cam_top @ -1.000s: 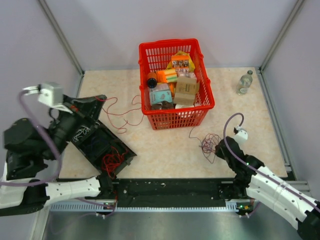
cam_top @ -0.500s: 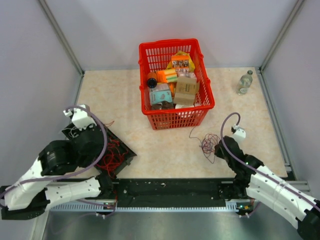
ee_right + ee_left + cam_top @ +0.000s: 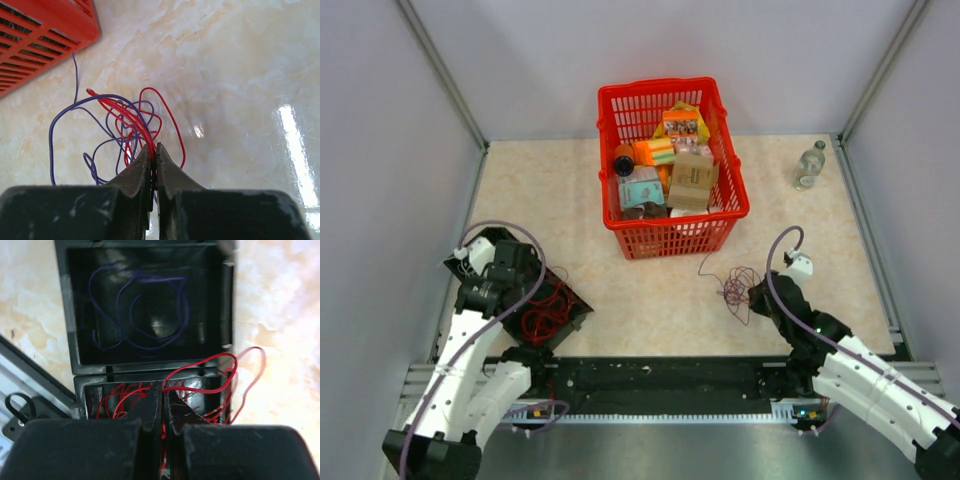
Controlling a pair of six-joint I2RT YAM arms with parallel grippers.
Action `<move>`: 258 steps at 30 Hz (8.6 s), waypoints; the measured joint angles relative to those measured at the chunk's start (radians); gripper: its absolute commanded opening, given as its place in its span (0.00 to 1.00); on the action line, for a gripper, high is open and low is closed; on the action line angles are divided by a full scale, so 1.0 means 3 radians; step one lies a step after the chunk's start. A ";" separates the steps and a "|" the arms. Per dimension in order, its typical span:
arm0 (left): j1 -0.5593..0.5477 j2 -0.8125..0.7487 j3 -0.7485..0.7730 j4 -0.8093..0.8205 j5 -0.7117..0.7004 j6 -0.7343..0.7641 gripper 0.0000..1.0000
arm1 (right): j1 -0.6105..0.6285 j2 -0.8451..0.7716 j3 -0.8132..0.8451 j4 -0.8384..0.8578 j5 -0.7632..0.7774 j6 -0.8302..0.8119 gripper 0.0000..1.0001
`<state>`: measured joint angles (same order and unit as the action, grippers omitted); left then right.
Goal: Untangle the cables
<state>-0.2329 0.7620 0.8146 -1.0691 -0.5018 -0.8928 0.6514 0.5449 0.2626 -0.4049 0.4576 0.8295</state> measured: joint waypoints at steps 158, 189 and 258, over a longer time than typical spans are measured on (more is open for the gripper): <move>-0.2623 0.1634 0.0252 0.3086 0.2471 0.0918 0.45 | 0.0000 0.0345 0.0182 0.1002 -0.2951 -0.1339 0.00; -0.2665 0.1579 0.0373 0.2814 0.2398 0.1072 0.00 | 0.0000 0.0187 0.0248 0.0984 -0.2828 -0.1336 0.47; -0.2673 0.1433 0.4711 0.1893 0.1525 0.2384 0.00 | 0.0647 0.0534 -0.0177 0.1134 0.0309 0.0198 0.27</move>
<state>-1.0348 1.1919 2.2280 -0.5011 -0.0444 -0.1776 0.8455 0.7052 0.2096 -0.0647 0.5503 0.8890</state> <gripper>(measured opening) 0.012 0.229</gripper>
